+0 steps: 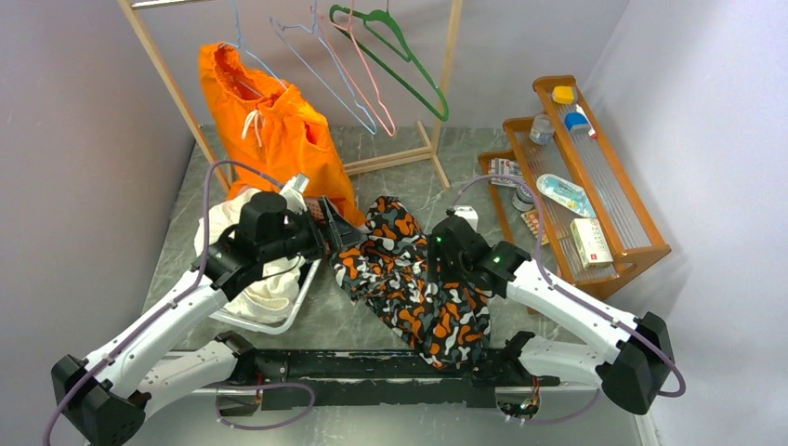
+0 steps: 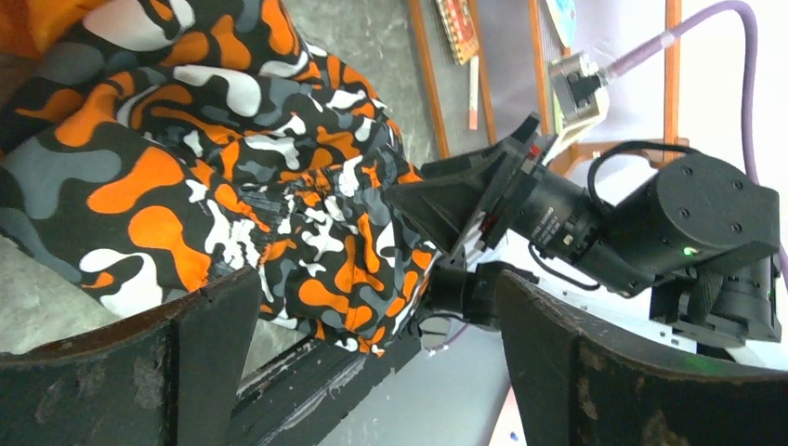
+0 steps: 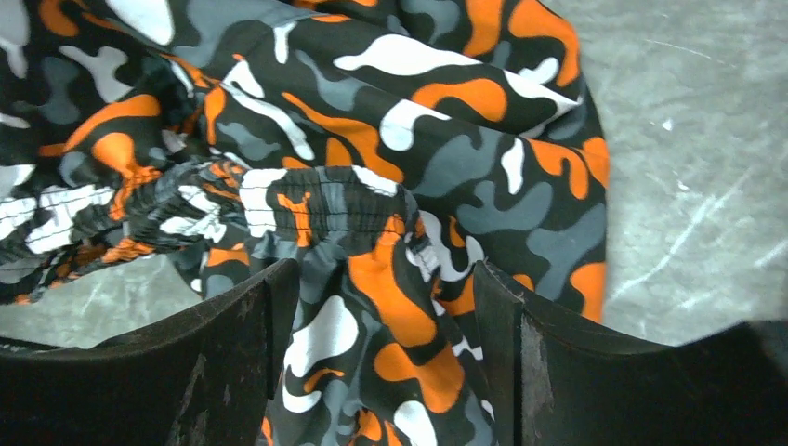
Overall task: Remove the shorts from the hanger
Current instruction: Pick up the shorts at the center of the board.
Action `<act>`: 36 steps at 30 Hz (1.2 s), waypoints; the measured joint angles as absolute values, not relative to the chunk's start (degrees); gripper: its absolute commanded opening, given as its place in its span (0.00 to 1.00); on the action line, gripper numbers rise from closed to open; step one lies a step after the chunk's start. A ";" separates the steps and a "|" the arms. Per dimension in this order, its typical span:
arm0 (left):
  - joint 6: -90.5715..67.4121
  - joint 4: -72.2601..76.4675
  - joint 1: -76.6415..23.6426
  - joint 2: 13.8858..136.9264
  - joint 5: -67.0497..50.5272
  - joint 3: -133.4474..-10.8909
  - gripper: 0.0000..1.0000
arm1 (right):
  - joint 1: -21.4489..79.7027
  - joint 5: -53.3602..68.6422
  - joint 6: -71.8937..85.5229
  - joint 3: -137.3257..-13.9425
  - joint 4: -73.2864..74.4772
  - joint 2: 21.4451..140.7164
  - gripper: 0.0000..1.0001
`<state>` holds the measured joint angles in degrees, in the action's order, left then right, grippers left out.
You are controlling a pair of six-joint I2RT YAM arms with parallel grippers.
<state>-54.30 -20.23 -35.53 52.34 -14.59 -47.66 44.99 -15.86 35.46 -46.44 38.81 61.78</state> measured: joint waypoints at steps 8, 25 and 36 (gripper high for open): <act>-53.98 -18.22 -44.49 56.18 -17.19 -47.83 0.97 | 44.97 -15.31 36.47 -46.76 41.67 64.49 0.00; -79.15 -8.49 -61.41 63.86 -13.37 -36.38 0.98 | 44.97 15.92 34.65 -22.61 20.62 40.99 0.00; -101.21 -7.20 -61.73 65.78 -6.59 -31.68 0.99 | 45.15 23.79 30.83 -21.67 17.80 45.01 0.00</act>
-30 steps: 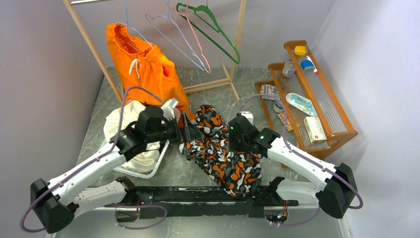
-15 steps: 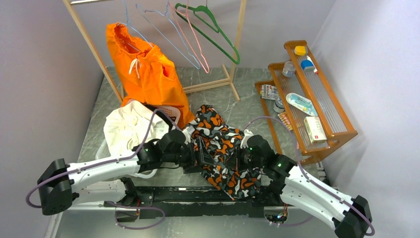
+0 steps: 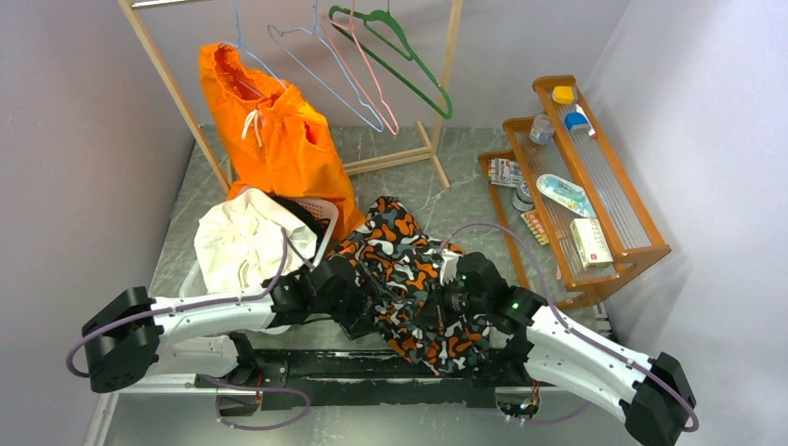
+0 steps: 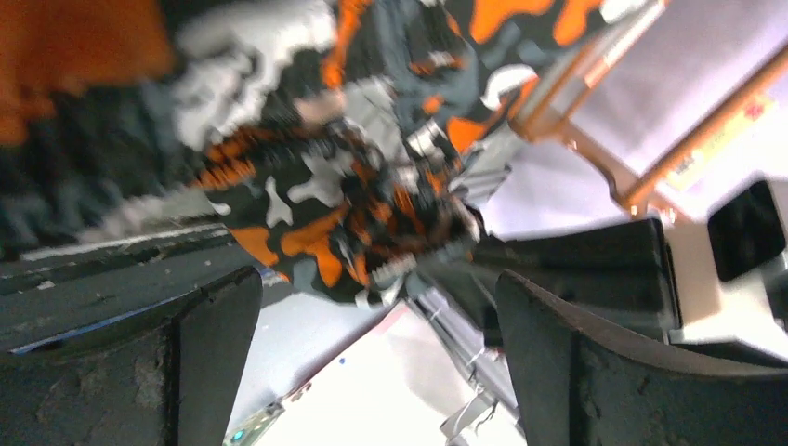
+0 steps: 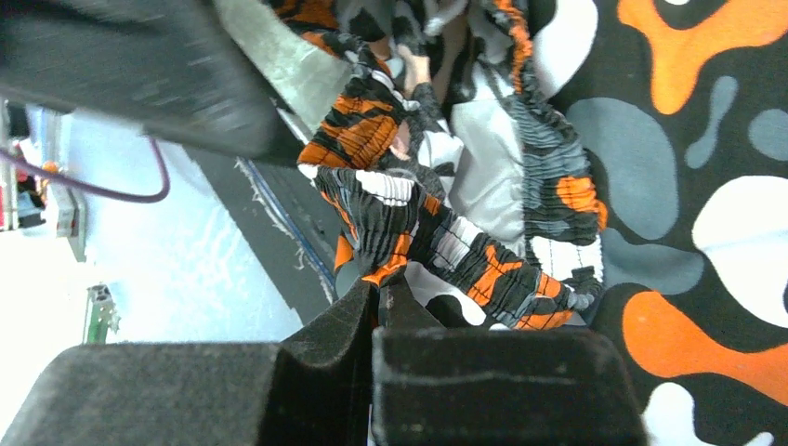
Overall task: Remove the shorts from the hanger
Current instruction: Pick up the shorts at the center of the board.
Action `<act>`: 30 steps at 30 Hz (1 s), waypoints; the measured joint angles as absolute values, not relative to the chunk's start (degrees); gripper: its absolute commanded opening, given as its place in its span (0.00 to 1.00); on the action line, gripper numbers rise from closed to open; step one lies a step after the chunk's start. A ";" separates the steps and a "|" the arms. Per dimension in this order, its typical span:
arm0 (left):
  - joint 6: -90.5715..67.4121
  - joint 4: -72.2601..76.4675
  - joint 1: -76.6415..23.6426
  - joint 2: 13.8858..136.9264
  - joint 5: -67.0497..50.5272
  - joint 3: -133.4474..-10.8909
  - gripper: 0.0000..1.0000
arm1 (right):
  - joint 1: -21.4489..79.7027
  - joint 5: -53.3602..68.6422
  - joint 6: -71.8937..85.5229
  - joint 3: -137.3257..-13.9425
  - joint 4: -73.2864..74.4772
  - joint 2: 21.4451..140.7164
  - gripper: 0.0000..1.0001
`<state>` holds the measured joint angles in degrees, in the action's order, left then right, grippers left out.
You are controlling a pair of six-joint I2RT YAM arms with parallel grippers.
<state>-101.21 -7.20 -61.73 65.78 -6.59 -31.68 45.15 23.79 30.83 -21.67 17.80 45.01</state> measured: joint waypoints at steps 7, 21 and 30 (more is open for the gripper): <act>-110.89 -5.39 -61.84 73.12 -3.29 -32.95 1.00 | 45.52 28.82 30.09 -20.03 15.51 40.60 0.00; -113.73 -12.34 -60.12 88.36 0.56 -44.56 0.94 | 46.76 33.26 28.88 -18.09 13.06 44.91 0.00; -103.11 -24.27 -59.81 97.86 5.56 -57.52 0.72 | 47.07 32.80 28.25 -17.93 12.38 44.88 0.11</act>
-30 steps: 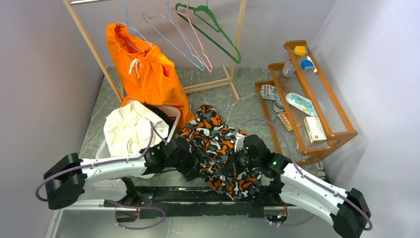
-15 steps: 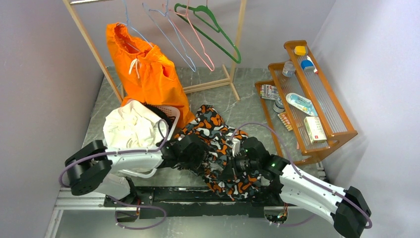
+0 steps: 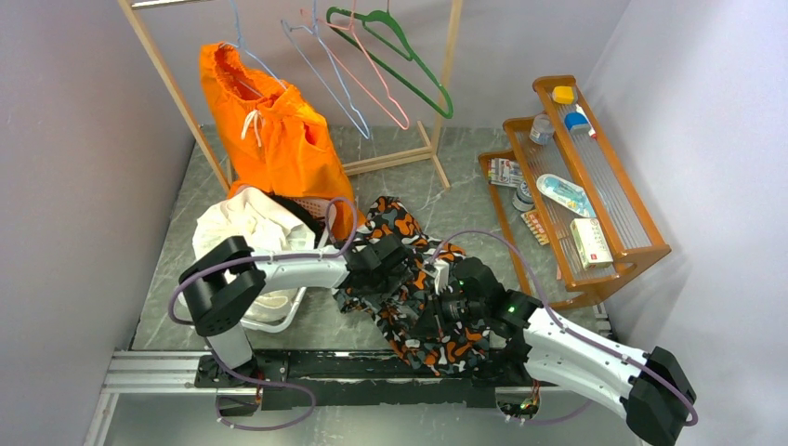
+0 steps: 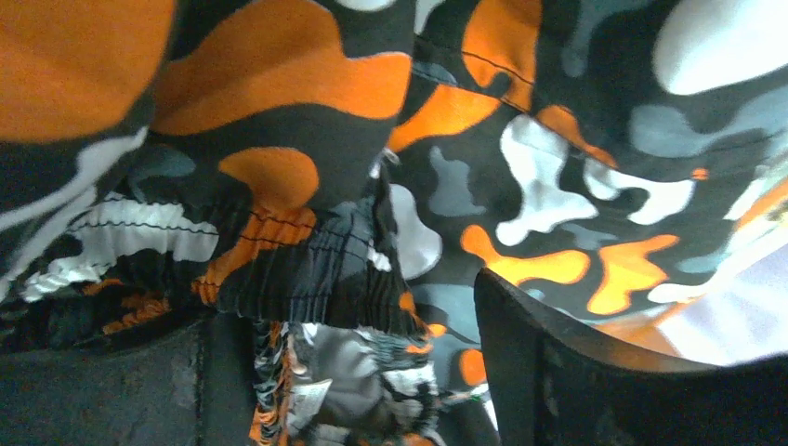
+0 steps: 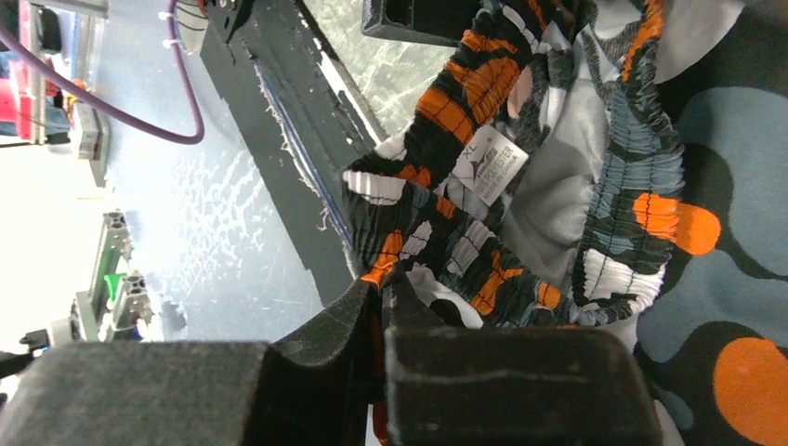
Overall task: Remove the shorts from the hanger
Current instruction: Pick up the shorts at the center of the board.
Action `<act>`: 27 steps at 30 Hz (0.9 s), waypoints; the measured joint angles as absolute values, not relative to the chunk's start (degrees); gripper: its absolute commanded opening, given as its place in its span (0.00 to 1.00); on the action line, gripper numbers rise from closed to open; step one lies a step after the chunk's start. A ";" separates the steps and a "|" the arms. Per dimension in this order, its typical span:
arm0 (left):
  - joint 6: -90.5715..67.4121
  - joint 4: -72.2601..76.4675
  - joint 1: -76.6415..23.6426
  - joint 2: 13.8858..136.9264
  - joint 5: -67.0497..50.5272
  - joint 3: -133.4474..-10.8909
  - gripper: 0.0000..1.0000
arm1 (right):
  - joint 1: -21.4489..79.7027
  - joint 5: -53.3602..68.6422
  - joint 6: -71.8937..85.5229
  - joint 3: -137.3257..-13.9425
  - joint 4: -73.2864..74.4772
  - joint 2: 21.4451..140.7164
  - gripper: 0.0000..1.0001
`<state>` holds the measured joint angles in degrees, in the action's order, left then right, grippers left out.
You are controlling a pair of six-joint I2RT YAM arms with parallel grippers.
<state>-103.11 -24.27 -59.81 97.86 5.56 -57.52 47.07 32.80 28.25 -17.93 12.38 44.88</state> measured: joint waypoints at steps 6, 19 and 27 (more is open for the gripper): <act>-94.45 -24.64 -59.86 100.20 5.26 -57.78 0.23 | 47.29 29.19 28.49 -19.07 13.72 44.64 0.24; -75.18 -22.74 -60.95 99.37 7.88 -58.65 0.07 | 47.37 10.66 32.21 -27.27 21.08 36.84 0.48; -66.11 -17.15 -64.03 88.55 10.79 -52.88 0.07 | 47.29 -18.28 45.36 -36.84 33.36 48.21 0.71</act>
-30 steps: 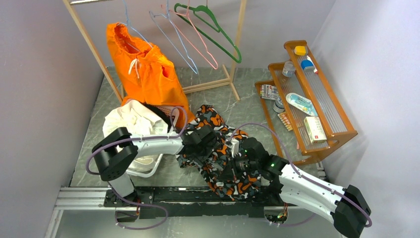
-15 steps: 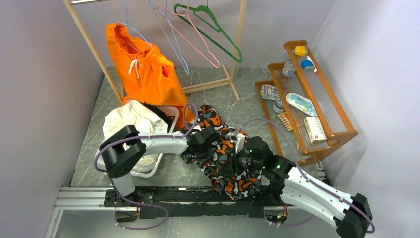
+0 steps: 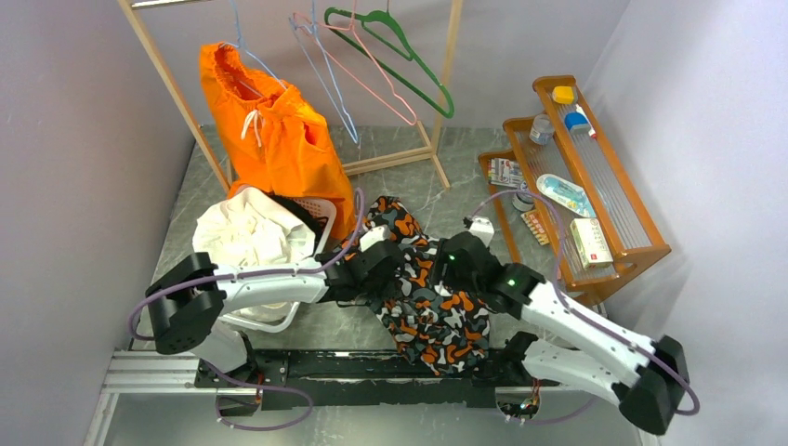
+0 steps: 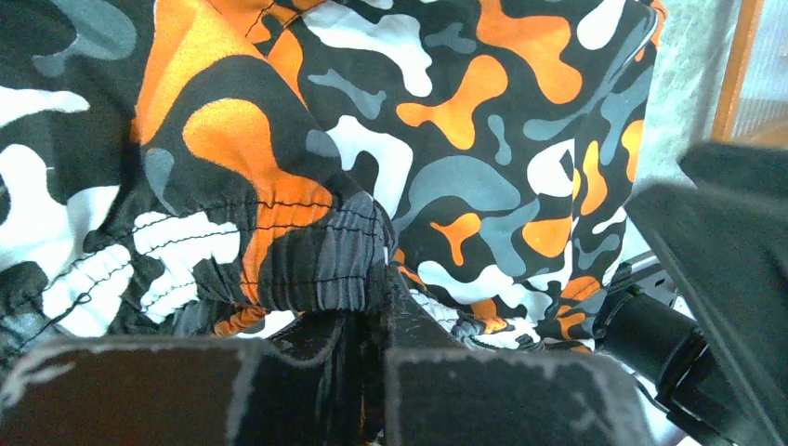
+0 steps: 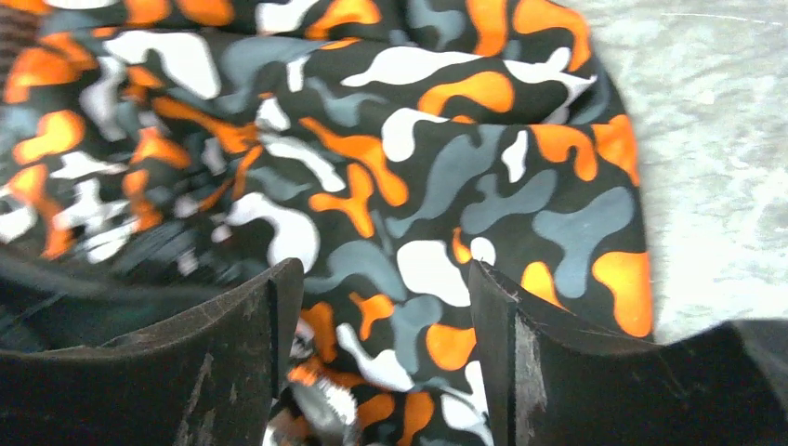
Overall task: Remove the shorts from the hanger
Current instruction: Pick up the shorts at the center of the board.
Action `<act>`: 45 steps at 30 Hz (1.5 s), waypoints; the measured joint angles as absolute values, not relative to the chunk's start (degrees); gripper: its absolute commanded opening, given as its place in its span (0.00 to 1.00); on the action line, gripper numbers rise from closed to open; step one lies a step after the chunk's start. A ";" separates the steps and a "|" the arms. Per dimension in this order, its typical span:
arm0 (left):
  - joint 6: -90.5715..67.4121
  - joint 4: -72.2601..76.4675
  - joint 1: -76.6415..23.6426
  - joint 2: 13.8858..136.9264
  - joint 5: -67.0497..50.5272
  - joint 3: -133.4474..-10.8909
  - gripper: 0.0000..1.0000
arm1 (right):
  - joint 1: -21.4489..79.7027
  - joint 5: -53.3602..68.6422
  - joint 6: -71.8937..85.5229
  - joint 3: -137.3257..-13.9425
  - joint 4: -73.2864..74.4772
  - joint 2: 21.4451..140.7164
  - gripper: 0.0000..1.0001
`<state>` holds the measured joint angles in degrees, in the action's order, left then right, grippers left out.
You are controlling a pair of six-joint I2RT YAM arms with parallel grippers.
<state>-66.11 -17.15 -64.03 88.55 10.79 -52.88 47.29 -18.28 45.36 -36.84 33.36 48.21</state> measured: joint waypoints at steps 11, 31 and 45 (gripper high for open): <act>-61.39 -20.73 -65.21 87.44 15.25 -52.99 0.09 | 33.17 -16.12 41.43 -41.56 29.78 71.48 0.64; -55.05 -19.84 -61.65 94.70 14.44 -60.77 0.64 | 33.10 22.90 45.91 -17.45 -4.89 71.20 0.10; -57.21 -21.39 -61.60 103.44 9.19 -63.88 0.99 | 33.30 22.59 48.23 -16.25 -3.92 68.36 0.12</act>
